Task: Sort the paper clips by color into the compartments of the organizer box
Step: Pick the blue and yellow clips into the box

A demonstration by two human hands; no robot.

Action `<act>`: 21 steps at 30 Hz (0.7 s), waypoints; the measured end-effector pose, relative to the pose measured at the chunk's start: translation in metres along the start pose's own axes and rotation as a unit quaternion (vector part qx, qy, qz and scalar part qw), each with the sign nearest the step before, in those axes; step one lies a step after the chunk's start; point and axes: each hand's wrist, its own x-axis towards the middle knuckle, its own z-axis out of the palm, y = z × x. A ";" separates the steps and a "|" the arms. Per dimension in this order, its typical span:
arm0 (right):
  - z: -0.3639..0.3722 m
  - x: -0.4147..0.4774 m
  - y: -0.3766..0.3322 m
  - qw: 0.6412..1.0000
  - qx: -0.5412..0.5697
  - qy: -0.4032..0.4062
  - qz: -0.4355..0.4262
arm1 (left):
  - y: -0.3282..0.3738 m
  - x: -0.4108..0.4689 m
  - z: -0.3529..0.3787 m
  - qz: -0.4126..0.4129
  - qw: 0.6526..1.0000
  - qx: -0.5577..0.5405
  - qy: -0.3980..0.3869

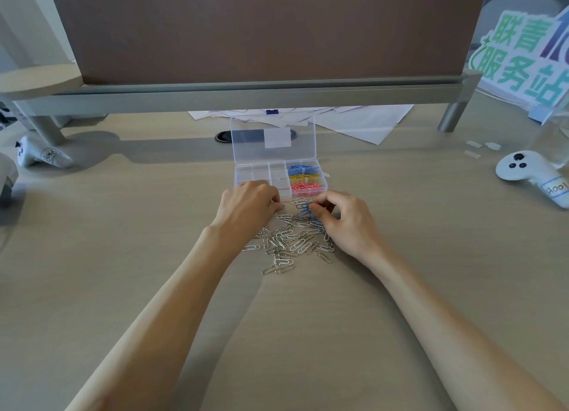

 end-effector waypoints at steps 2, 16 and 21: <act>0.001 0.000 0.000 1.000 -0.004 -0.001 -0.001 | 0.000 0.001 0.000 -0.007 1.000 -0.008 -0.010; 0.001 0.001 0.000 1.000 -0.014 -0.009 0.006 | 0.003 0.005 -0.008 -0.033 0.989 -0.050 -0.133; 0.001 0.001 0.000 1.000 -0.017 -0.012 0.007 | 0.002 0.005 -0.008 -0.020 0.989 -0.065 -0.134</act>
